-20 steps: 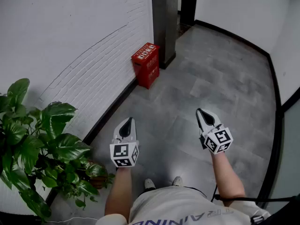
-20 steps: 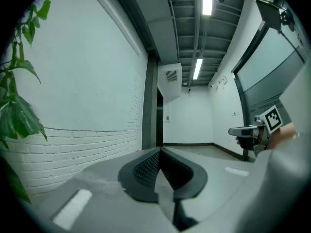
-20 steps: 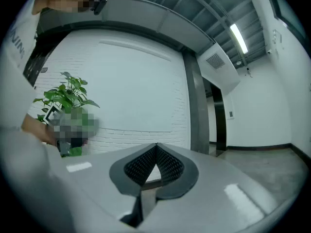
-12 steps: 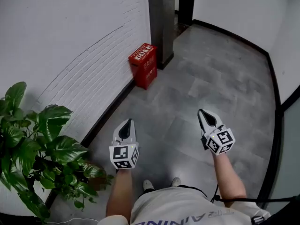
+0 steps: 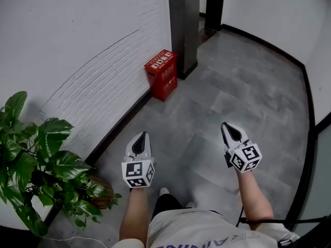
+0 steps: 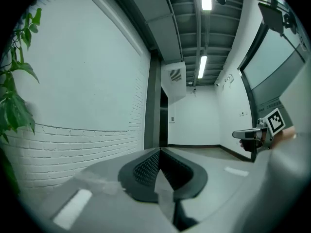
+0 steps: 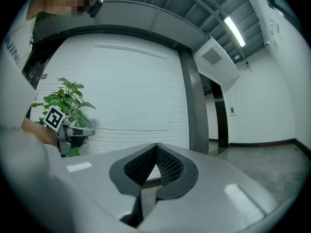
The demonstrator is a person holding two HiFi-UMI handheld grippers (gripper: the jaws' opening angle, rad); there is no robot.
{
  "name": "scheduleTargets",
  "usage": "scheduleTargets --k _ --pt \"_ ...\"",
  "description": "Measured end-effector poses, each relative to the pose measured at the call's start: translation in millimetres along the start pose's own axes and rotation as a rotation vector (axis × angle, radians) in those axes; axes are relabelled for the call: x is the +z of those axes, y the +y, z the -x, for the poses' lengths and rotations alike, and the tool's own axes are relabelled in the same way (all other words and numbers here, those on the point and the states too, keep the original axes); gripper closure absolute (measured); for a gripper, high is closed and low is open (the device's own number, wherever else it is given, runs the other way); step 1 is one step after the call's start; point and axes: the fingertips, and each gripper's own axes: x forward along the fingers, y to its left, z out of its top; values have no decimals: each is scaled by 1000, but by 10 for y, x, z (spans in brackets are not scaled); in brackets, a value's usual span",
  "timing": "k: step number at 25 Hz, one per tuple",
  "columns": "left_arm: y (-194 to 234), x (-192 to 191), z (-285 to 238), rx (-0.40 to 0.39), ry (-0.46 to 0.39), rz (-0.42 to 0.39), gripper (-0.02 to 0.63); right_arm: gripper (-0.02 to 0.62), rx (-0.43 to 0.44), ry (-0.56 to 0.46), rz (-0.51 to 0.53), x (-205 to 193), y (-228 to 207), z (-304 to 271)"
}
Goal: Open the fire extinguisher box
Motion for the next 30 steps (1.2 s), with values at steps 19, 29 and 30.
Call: scheduleTargets --k 19,29,30 --pt "1099 317 -2764 -5 -16 -4 600 594 -5 -10 30 232 -1270 -2566" --pt "1692 364 -3871 33 -7 28 600 594 30 3 32 309 -1726 -3906" --pt "1715 351 -3958 38 -5 31 600 594 37 3 30 304 -1776 -4010"
